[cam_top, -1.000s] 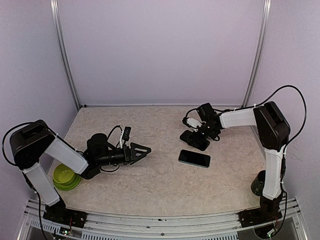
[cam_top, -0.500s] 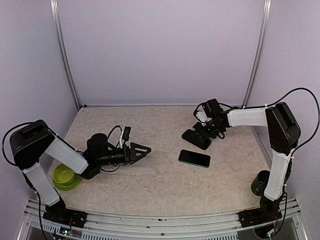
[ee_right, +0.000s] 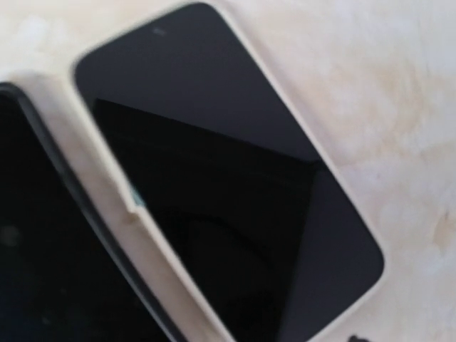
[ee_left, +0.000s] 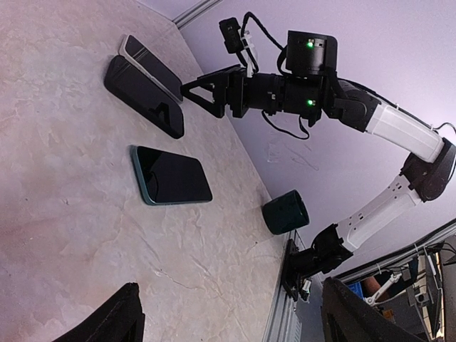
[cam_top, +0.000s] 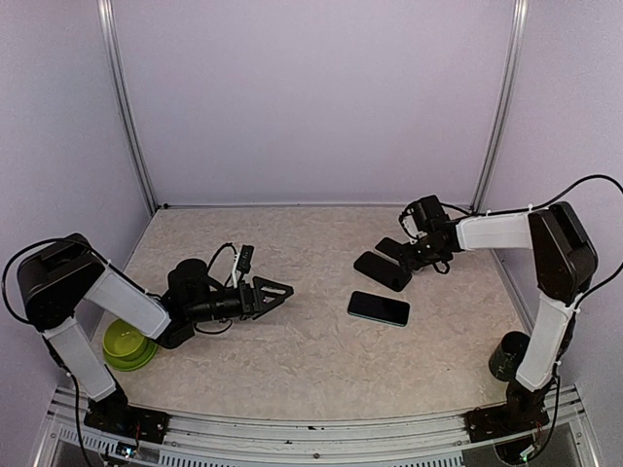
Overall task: Put the phone into the phone case
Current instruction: Move the phone with the phone case to the center of the board.
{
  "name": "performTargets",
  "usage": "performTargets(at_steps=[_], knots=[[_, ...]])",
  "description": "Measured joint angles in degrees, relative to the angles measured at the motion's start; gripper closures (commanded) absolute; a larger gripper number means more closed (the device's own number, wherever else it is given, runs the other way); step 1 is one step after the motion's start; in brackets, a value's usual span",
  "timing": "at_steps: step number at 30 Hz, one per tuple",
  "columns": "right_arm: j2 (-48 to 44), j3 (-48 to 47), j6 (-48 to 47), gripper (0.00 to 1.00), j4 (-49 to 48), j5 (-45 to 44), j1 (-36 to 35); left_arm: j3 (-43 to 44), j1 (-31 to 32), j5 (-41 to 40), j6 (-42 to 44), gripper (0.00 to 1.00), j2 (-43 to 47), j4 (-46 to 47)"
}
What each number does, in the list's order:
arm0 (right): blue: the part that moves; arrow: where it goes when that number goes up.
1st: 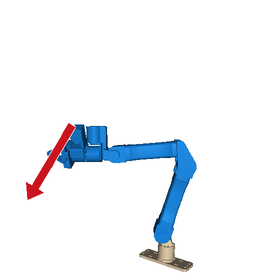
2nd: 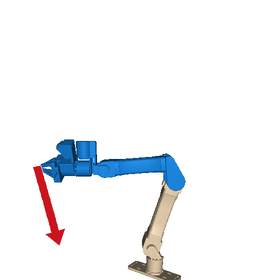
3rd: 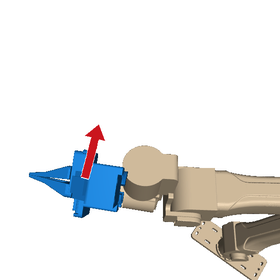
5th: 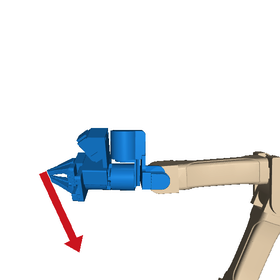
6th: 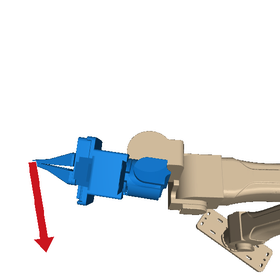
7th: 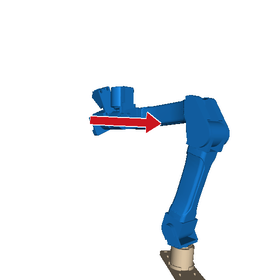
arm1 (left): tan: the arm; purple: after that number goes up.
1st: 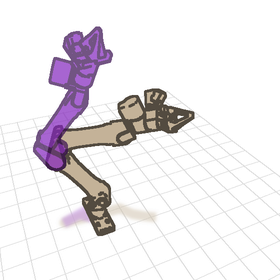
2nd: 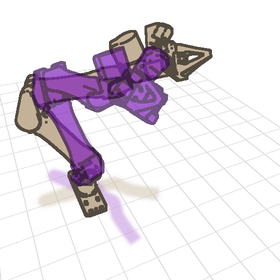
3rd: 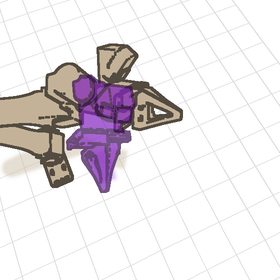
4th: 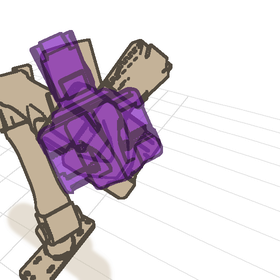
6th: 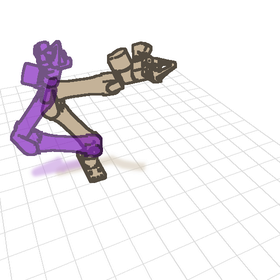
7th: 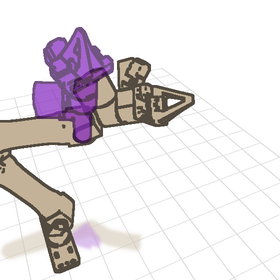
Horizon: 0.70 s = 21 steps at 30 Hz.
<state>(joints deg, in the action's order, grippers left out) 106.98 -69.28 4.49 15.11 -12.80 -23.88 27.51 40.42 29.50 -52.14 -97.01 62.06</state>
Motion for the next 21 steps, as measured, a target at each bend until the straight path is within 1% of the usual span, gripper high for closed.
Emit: performTargets(at_steps=[5, 8, 13, 16, 21], knots=[[-1.5, 4.1, 5.5, 0.33, -2.2, 6.3, 3.4, -0.5, 0.0, 0.0, 0.1, 0.16, 0.5, -0.1], [-1.6, 4.6, 7.3, 0.39, -2.7, 8.2, 3.9, -0.5, 0.0, 0.0, 0.1, 0.17, 0.5, -0.1], [-1.4, 4.7, 9.1, 0.55, -4.1, 10.0, 3.9, -0.5, 0.0, 0.0, 0.1, 0.17, 0.5, -0.1], [-0.7, 4.6, 9.4, 0.61, -4.3, 10.0, 3.9, -0.5, 0.0, 0.0, 0.1, 0.17, 0.5, -0.1], [2.1, 3.9, 8.6, 0.67, -3.7, 8.9, 3.9, -0.5, 0.0, 0.0, 0.1, 0.17, 0.5, -0.1]])
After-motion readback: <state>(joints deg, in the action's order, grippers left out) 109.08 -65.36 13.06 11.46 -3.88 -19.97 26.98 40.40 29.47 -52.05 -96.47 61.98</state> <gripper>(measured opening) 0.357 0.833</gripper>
